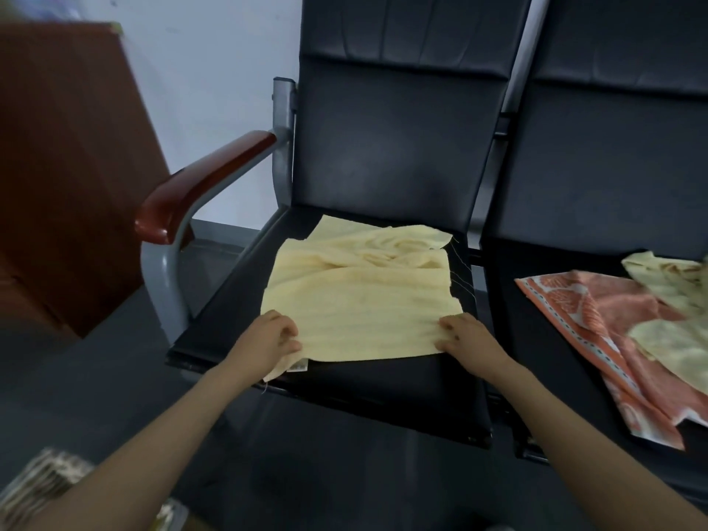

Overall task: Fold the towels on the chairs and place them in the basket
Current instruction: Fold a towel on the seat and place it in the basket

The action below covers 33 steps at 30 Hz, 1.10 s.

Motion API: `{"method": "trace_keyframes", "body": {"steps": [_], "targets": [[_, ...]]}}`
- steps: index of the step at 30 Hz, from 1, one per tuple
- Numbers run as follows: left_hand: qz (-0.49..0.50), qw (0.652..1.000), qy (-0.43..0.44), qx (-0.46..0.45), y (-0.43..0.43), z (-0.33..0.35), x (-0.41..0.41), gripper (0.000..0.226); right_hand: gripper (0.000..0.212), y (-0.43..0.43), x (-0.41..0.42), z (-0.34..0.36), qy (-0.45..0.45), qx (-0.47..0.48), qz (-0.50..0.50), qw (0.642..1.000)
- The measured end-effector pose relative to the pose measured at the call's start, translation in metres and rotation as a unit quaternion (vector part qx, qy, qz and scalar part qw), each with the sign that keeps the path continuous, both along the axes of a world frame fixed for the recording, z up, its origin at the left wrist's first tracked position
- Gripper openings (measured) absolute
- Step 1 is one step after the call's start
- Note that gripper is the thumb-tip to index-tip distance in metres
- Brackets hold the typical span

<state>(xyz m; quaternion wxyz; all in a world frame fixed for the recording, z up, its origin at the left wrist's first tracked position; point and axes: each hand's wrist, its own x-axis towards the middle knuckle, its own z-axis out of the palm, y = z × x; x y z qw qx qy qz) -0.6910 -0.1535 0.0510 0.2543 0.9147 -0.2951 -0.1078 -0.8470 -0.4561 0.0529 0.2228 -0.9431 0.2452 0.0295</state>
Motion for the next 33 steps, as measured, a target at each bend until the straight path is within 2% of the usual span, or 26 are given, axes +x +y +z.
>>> {"method": "trace_keyframes", "body": {"steps": [3, 5, 6, 8, 10, 14, 17, 23, 26, 31, 33], "targets": [[0.020, 0.998, -0.010, 0.064, -0.010, 0.008, -0.009, 0.015, 0.022, 0.014, -0.001, 0.001, -0.021, -0.031, -0.047, 0.998], [0.001, 0.988, -0.073, 0.135, -0.016, 0.018, -0.020, 0.016, 0.021, 0.024, -0.006, 0.007, -0.015, -0.101, -0.033, 0.994], [0.003, 0.985, -0.101, 0.142, -0.017, 0.026, -0.027, 0.017, 0.020, 0.029, -0.010, 0.015, -0.027, -0.123, -0.032, 0.992], [0.039, 0.991, -0.102, 0.078, -0.017, 0.045, -0.036, 0.014, 0.014, 0.034, -0.018, 0.037, -0.092, -0.097, -0.058, 0.989], [0.085, 0.993, -0.067, -0.043, -0.014, 0.070, -0.043, 0.015, 0.009, 0.039, -0.027, 0.069, -0.181, -0.030, -0.090, 0.979], [0.116, 0.961, -0.024, -0.249, -0.007, 0.132, -0.063, 0.015, 0.006, 0.055, -0.055, 0.150, -0.318, 0.029, -0.102, 0.942], [0.121, 0.940, -0.054, -0.315, 0.000, 0.177, -0.084, 0.019, 0.009, 0.075, -0.079, 0.202, -0.390, 0.046, -0.091, 0.915], [0.092, 0.880, -0.058, -0.463, 0.022, 0.231, -0.110, 0.008, 0.012, 0.103, -0.125, 0.265, -0.439, 0.037, -0.044, 0.897], [0.084, 0.880, -0.086, -0.459, 0.027, 0.247, -0.117, 0.006, 0.012, 0.102, -0.134, 0.274, -0.445, 0.029, -0.039, 0.894], [0.072, 0.923, -0.053, -0.375, 0.024, 0.230, -0.115, 0.020, 0.004, 0.083, -0.126, 0.243, -0.342, 0.015, -0.055, 0.938], [0.074, 0.942, -0.029, -0.325, 0.021, 0.208, -0.109, 0.029, 0.012, 0.077, -0.121, 0.219, -0.314, 0.009, -0.067, 0.947]]}}
